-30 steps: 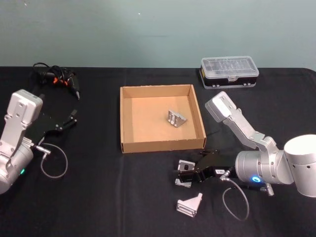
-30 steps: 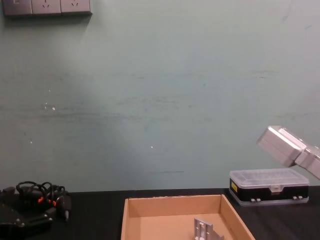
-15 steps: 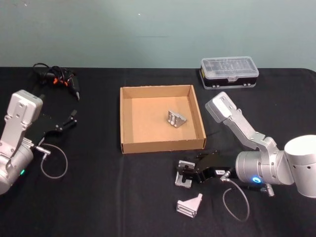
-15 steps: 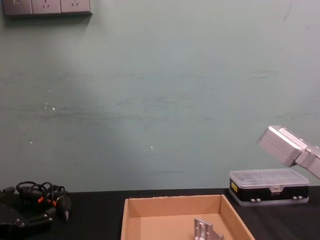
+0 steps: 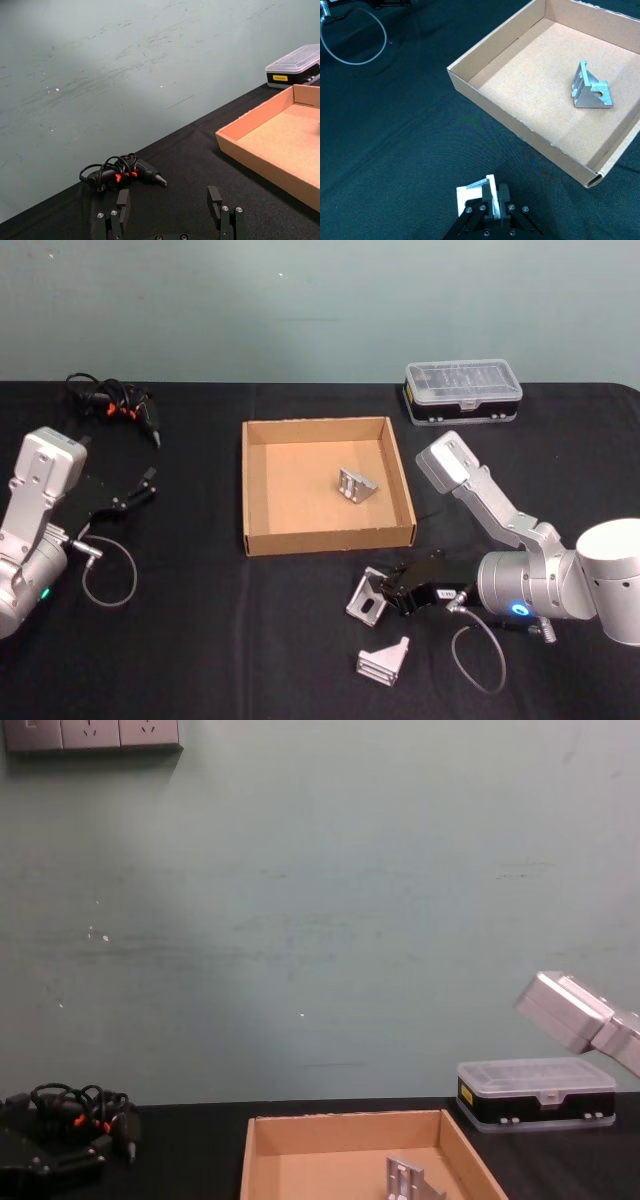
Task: Use one hand to pick up the angle iron from the table and place it into the box.
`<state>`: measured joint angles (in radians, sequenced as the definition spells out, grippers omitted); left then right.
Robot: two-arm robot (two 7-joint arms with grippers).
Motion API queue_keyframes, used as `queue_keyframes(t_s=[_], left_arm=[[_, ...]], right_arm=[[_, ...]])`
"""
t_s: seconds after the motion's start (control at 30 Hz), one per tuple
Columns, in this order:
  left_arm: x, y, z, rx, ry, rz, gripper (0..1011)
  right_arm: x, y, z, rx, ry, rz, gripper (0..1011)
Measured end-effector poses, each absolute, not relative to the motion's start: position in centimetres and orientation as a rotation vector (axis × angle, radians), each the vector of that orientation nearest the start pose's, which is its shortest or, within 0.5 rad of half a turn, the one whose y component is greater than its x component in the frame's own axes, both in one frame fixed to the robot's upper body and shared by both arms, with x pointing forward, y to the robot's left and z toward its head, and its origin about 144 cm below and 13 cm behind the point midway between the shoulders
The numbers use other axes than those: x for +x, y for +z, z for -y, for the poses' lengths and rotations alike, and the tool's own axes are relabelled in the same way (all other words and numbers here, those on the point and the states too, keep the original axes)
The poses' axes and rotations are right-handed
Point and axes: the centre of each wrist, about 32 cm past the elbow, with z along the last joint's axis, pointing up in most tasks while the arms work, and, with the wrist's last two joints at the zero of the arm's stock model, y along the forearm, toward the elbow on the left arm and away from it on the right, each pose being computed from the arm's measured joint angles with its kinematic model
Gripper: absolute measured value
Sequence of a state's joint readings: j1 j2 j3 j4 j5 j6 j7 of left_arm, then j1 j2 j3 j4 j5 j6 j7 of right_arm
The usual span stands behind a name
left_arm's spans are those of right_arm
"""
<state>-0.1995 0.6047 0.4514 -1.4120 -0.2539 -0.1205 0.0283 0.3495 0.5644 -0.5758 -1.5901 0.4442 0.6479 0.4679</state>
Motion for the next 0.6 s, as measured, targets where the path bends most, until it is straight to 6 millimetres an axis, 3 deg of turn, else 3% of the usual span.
queue_keyframes(t_s=[0.37, 0.6], left_arm=[[48.9, 114.0, -31.0, 0.304, 1.248, 0.285, 1011], [48.9, 114.0, -31.0, 0.304, 1.248, 0.285, 1011]], right_arm=[[50.5, 120.9, 23.4, -0.58, -0.662, -0.277, 79], [50.3, 122.5, 22.9, -0.544, -0.663, -0.219, 79]])
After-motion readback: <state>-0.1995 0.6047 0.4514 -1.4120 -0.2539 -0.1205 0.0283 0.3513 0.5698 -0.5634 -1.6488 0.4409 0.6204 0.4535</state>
